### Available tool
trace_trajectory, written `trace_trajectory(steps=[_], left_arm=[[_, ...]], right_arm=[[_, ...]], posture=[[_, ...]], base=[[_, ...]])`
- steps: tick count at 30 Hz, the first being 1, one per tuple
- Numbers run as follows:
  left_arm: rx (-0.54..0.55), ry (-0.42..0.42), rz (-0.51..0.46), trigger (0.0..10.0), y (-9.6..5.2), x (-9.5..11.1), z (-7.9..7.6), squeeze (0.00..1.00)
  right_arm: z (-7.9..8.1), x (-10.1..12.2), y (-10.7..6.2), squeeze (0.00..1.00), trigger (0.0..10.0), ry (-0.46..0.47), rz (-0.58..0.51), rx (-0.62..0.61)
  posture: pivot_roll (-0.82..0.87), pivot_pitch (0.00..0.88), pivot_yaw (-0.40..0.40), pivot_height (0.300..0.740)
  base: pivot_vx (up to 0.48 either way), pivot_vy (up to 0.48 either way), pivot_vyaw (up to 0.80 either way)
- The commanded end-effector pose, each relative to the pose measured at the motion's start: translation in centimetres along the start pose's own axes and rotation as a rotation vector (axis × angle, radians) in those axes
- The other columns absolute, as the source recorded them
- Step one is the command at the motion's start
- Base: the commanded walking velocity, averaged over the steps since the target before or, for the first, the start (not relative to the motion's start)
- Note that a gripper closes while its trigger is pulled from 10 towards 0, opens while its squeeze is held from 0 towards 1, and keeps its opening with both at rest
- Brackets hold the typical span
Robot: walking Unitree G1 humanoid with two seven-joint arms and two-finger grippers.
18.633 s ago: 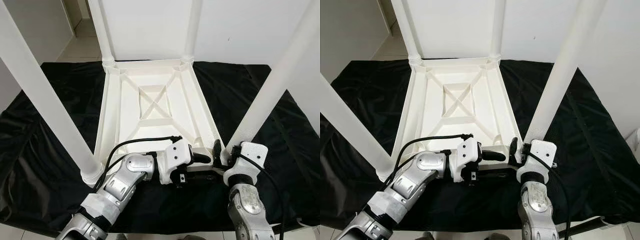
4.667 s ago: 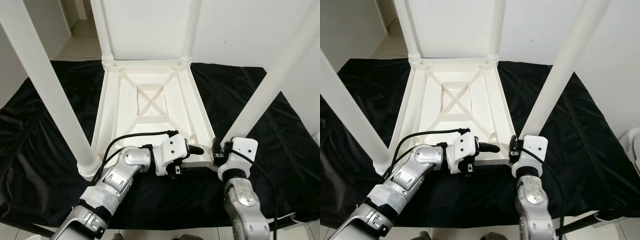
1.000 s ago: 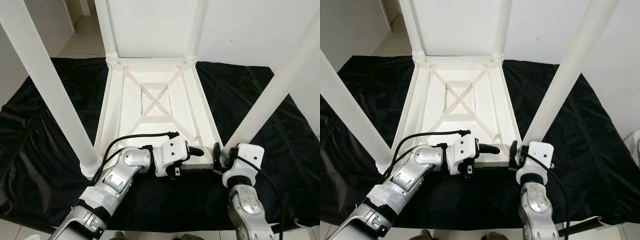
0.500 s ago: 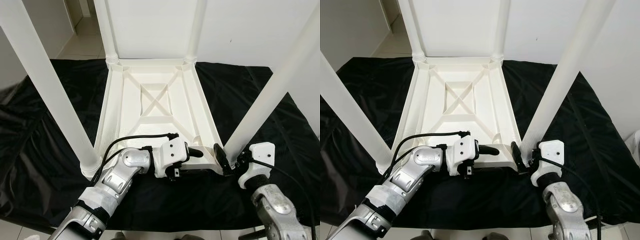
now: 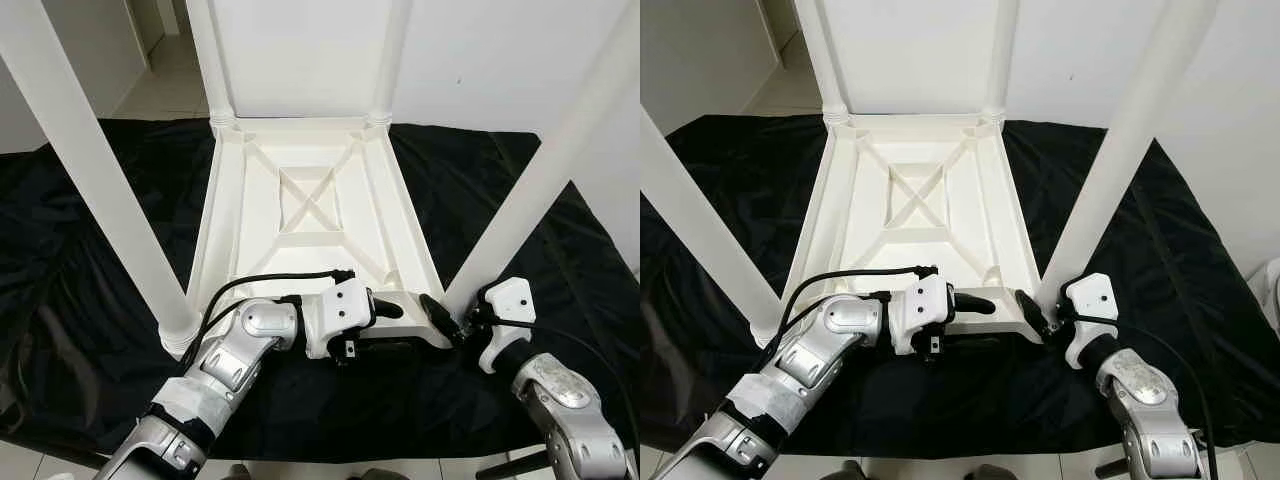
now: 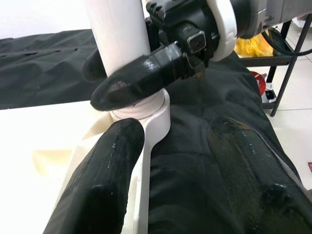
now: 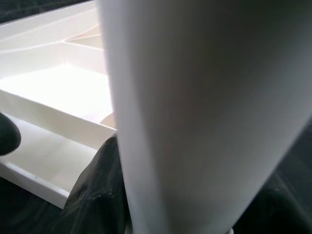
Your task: Building children table
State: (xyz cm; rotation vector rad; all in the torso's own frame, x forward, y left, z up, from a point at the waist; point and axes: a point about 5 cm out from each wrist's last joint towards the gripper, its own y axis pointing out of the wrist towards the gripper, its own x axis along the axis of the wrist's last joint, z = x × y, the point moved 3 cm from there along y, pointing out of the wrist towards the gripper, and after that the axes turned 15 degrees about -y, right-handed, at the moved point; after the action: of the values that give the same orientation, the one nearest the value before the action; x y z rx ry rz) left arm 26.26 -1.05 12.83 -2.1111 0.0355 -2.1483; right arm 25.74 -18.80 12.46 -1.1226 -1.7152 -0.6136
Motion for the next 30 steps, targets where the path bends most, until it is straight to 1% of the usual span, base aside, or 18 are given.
trace_trajectory(steps=[1, 4, 5, 6, 7, 8, 10, 14, 16, 17, 19, 21, 23, 25, 27, 28, 29, 30], left_arm=[[-0.033, 0.000, 0.019, 10.0, 0.1, -0.2, -0.4, 0.00], [-0.032, -0.002, 0.019, 10.0, 0.1, -0.2, -0.5, 0.00], [-0.031, -0.002, 0.020, 10.0, 0.1, -0.2, -0.4, 0.00], [-0.031, -0.001, 0.020, 10.0, 0.1, -0.2, -0.4, 0.00], [-0.030, -0.001, 0.021, 10.0, 0.1, -0.3, -0.4, 0.00], [-0.030, -0.001, 0.021, 10.0, 0.1, -0.3, -0.4, 0.00], [-0.031, -0.002, 0.021, 10.0, 0.1, -0.3, -0.4, 0.00], [-0.034, -0.002, 0.021, 10.0, 0.1, -0.3, -0.6, 0.00], [-0.036, -0.003, 0.022, 10.0, 0.1, -0.4, -0.7, 0.00], [-0.036, -0.004, 0.022, 10.0, 0.1, -0.4, -0.7, 0.00], [-0.036, -0.006, 0.022, 10.0, 0.1, -0.4, -0.7, 0.00], [-0.038, -0.007, 0.023, 10.0, 0.1, -0.4, -0.7, 0.00], [-0.040, -0.005, 0.025, 10.0, 0.1, -0.5, -0.7, 0.00], [-0.040, -0.005, 0.025, 10.0, 0.1, -0.5, -0.7, 0.00], [-0.041, -0.005, 0.025, 10.0, 0.1, -0.5, -0.7, 0.00], [-0.041, -0.005, 0.025, 10.0, 0.1, -0.5, -0.7, 0.00], [-0.043, -0.003, 0.027, 10.0, 0.1, -0.5, -0.8, 0.00], [-0.043, -0.002, 0.028, 10.0, 0.1, -0.5, -0.8, 0.00]], right_arm=[[0.4, -0.4, 0.1, 0.00, 0.0, -0.017, 0.018, 0.030], [0.3, -0.6, -0.1, 0.00, 0.0, -0.018, 0.020, 0.028], [0.3, -0.6, -0.2, 0.00, 0.9, -0.011, 0.019, 0.020], [0.3, -0.6, -0.2, 0.00, 0.9, -0.005, 0.018, 0.015], [0.3, -0.5, -0.3, 0.00, 10.0, 0.016, 0.015, -0.005], [0.3, -0.5, -0.3, 0.00, 10.0, 0.016, 0.015, -0.005], [0.2, -0.4, -0.3, 0.00, 10.0, 0.036, 0.021, -0.049], [-0.1, -0.5, -0.3, 0.00, 10.0, 0.043, 0.056, -0.129], [-0.3, -0.4, -0.3, 0.00, 10.0, 0.055, 0.081, -0.227], [-0.4, -0.3, -0.2, 0.00, 10.0, 0.076, 0.090, -0.275], [-0.4, -0.3, -0.2, 0.00, 10.0, 0.101, 0.098, -0.315], [-0.2, -0.3, -0.1, 0.00, 10.0, 0.152, 0.136, -0.431], [0.0, -0.8, -0.3, 0.00, 10.0, 0.217, 0.204, -0.546], [0.0, -0.8, -0.3, 0.00, 10.0, 0.217, 0.204, -0.546], [0.4, -0.9, -0.4, 0.00, 10.0, 0.217, 0.228, -0.609], [0.4, -0.9, -0.4, 0.00, 10.0, 0.217, 0.228, -0.609], [1.6, -0.9, -0.3, 0.00, 10.0, 0.246, 0.263, -0.682], [2.2, -0.8, -0.2, 0.00, 10.0, 0.260, 0.271, -0.705]], posture=[[-0.07, 0.000, -0.001, 0.740], [-0.08, 0.000, -0.003, 0.740], [-0.08, 0.000, -0.004, 0.740], [-0.08, 0.000, -0.004, 0.740], [-0.08, 0.000, -0.005, 0.740], [-0.08, 0.000, -0.005, 0.740], [-0.08, 0.000, -0.006, 0.740], [-0.08, 0.000, -0.008, 0.740], [-0.09, 0.000, -0.008, 0.740], [-0.09, 0.000, -0.008, 0.740], [-0.09, 0.000, -0.008, 0.740], [-0.09, 0.000, -0.007, 0.740], [-0.09, 0.000, -0.006, 0.740], [-0.09, 0.000, -0.006, 0.740], [-0.09, 0.000, -0.006, 0.740], [-0.09, 0.000, -0.006, 0.740], [-0.09, 0.000, -0.005, 0.740], [-0.08, 0.000, -0.003, 0.740]], base=[[0.000, 0.000, 0.00], [0.000, 0.000, 0.00], [0.000, 0.000, 0.00], [0.000, 0.000, 0.00], [0.000, 0.000, 0.00], [0.000, 0.000, 0.00], [0.000, 0.000, 0.00], [0.000, 0.000, 0.00], [0.000, 0.000, 0.00], [0.000, 0.000, 0.00], [0.000, 0.000, 0.00], [0.000, 0.000, 0.00], [0.000, 0.000, 0.00], [0.000, 0.000, 0.00], [0.000, 0.000, 0.00], [0.000, 0.000, 0.00], [0.000, 0.000, 0.00], [0.000, 0.000, 0.00]])
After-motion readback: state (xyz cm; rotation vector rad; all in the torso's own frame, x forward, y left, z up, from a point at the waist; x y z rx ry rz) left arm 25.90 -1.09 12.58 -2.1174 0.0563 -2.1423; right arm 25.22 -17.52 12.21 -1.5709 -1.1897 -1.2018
